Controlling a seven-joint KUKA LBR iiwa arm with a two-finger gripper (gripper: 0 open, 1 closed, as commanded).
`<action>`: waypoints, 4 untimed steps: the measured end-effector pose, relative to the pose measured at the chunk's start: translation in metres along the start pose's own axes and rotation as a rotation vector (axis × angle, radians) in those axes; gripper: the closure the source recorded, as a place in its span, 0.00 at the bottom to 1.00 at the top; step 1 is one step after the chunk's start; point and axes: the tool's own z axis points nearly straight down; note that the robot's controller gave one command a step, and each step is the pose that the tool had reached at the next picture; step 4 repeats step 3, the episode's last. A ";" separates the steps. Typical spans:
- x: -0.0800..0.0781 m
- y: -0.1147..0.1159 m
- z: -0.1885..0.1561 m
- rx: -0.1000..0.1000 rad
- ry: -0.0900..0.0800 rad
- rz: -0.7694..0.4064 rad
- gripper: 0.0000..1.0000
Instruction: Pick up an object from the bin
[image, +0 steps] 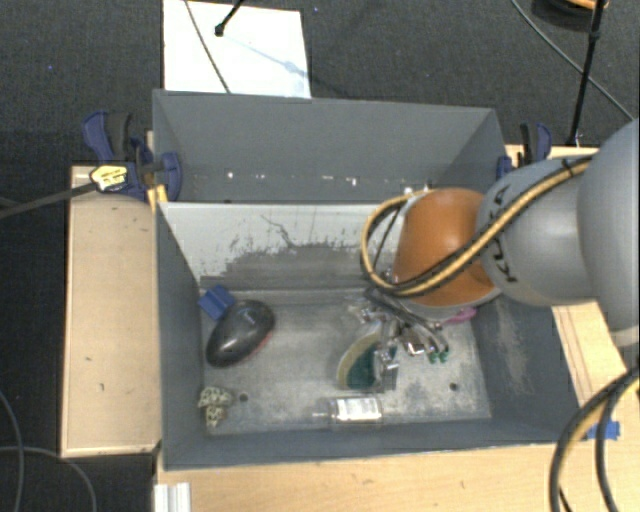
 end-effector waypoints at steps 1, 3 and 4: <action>0.000 -0.002 -0.002 0.002 -0.003 0.003 1.00; 0.013 -0.013 -0.213 0.006 -0.016 -0.066 1.00; 0.013 -0.013 -0.213 0.006 -0.016 -0.066 1.00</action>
Offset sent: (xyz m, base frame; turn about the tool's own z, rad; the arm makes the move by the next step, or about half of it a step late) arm 0.0000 0.0000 0.0000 0.0000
